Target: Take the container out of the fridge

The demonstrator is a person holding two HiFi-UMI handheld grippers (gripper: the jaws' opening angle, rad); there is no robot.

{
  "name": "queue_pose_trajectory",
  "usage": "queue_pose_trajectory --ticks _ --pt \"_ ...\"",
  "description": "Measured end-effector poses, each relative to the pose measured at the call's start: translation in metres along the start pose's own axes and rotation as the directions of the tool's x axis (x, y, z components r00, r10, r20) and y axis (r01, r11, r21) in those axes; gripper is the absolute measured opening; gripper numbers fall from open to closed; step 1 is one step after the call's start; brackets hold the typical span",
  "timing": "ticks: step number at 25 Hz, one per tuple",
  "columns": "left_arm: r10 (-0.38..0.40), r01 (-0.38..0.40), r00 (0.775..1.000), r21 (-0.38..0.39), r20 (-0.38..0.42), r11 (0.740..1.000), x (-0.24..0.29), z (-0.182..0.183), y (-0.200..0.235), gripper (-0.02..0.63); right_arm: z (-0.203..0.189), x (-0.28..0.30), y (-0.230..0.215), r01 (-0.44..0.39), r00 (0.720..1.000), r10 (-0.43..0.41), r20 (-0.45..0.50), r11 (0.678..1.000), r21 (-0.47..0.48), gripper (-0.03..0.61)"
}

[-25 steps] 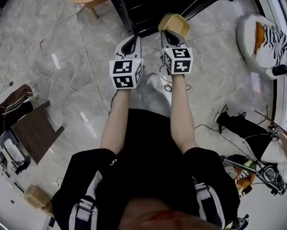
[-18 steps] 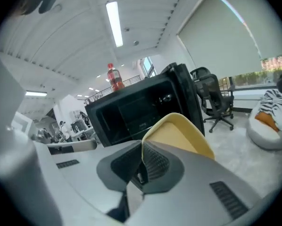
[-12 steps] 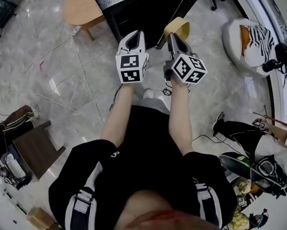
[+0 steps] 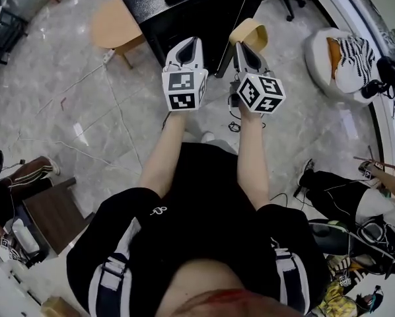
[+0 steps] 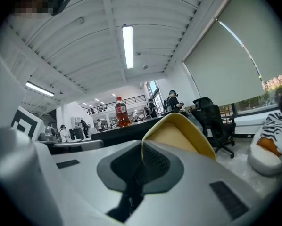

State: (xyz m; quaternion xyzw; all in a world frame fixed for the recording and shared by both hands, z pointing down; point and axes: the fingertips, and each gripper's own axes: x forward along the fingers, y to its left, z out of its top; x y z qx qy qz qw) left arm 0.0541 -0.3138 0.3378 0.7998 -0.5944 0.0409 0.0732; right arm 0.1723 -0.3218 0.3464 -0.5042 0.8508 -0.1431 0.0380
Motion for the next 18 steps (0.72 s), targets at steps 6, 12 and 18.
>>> queue_pose_trajectory --ticks 6,12,18 --pt "0.002 -0.002 1.0 0.009 0.023 1.0 0.003 0.009 -0.003 0.009 0.008 0.0 -0.006 -0.007 1.0 0.008 0.018 1.0 -0.011 0.015" --pt "0.024 -0.024 0.999 0.009 0.031 1.0 0.001 0.012 -0.004 0.009 0.012 -0.003 -0.006 -0.021 1.0 0.022 0.021 1.0 -0.014 0.015" --pt "0.037 -0.038 0.999 0.001 0.039 0.999 0.008 0.014 -0.007 0.009 0.017 0.0 -0.012 -0.043 0.999 0.043 0.022 0.999 -0.022 0.015"
